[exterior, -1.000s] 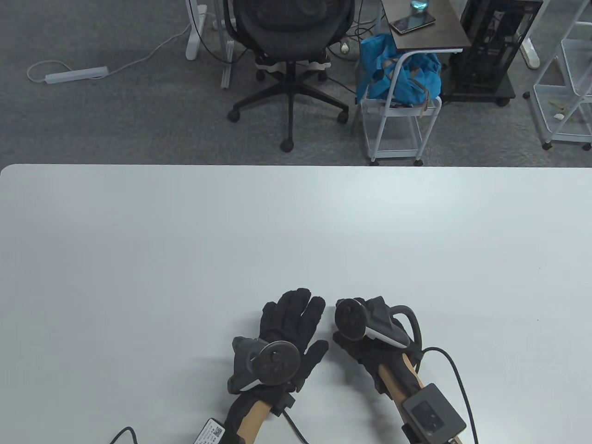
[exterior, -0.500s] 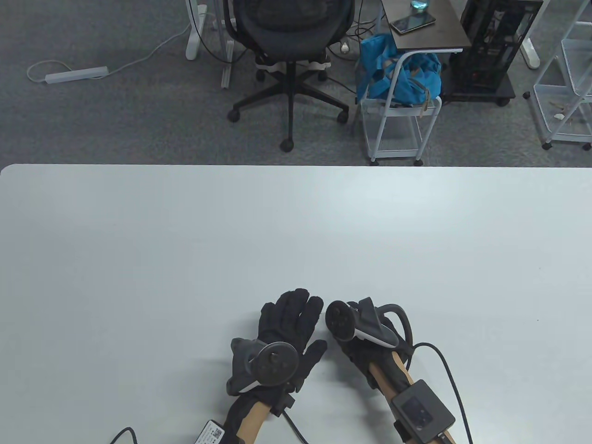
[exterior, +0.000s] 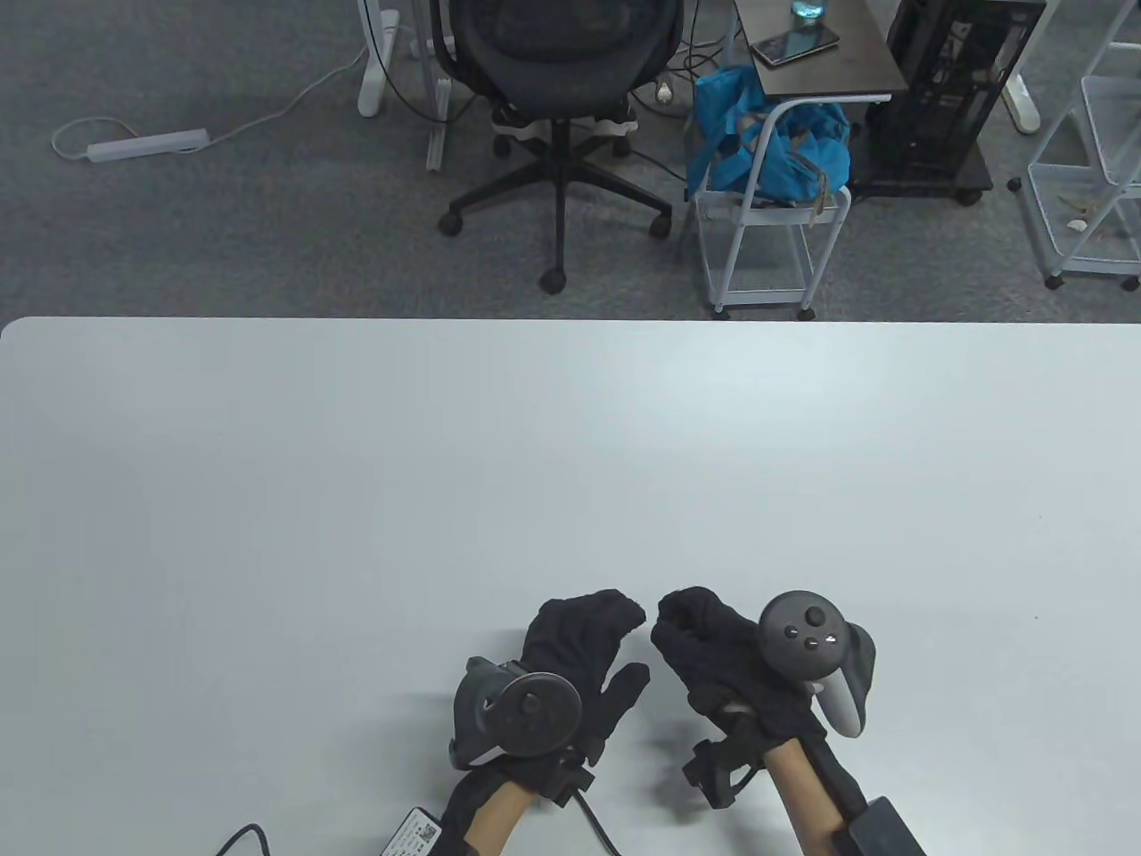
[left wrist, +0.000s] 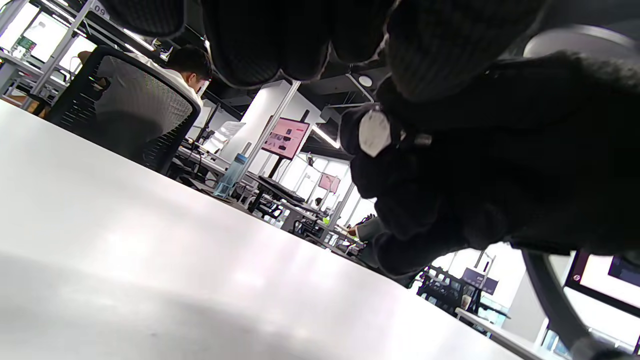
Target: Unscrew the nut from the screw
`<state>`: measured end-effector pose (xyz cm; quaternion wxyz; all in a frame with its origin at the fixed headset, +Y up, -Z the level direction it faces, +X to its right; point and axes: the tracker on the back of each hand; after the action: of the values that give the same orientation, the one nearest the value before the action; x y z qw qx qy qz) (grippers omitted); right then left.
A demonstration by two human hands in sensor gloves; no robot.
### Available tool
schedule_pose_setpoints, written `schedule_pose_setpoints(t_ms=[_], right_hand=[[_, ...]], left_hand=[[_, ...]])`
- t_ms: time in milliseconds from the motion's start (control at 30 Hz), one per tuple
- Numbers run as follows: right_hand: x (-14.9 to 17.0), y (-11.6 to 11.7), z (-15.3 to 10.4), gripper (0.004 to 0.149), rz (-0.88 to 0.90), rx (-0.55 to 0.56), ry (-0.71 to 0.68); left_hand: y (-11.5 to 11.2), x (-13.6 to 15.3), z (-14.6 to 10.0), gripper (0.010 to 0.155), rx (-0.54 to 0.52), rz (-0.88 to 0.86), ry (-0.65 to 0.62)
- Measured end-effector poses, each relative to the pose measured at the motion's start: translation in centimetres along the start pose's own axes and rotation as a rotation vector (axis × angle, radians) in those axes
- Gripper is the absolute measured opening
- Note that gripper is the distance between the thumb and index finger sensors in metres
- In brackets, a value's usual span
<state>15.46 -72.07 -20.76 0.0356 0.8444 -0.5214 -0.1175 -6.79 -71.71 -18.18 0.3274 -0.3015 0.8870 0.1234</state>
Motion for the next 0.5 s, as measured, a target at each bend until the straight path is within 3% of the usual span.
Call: schedule_pose_setpoints(t_ms=[233, 500], right_hand=[[1.9, 0.1, -0.9, 0.051, 0.291, 0.008, 0.020], [1.1, 0.7, -1.7, 0.053, 0.325, 0.021, -0.027]], left_hand=[[-0.4, -0.3, -0.1, 0.065, -0.057, -0.119, -0.013], [-0.7, -0.1, -0.4, 0.057, -0.119, -0.319, 0.042]])
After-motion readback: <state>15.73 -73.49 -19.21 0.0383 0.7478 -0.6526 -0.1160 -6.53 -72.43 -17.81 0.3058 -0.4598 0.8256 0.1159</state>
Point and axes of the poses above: the tracker on the back of each hand, its own x axis roughly to the little-finger side, its own z axis roughly from the wrist to the fingertips, y = z × x, and after that the axes turned 9 degrees about -y, right-handed
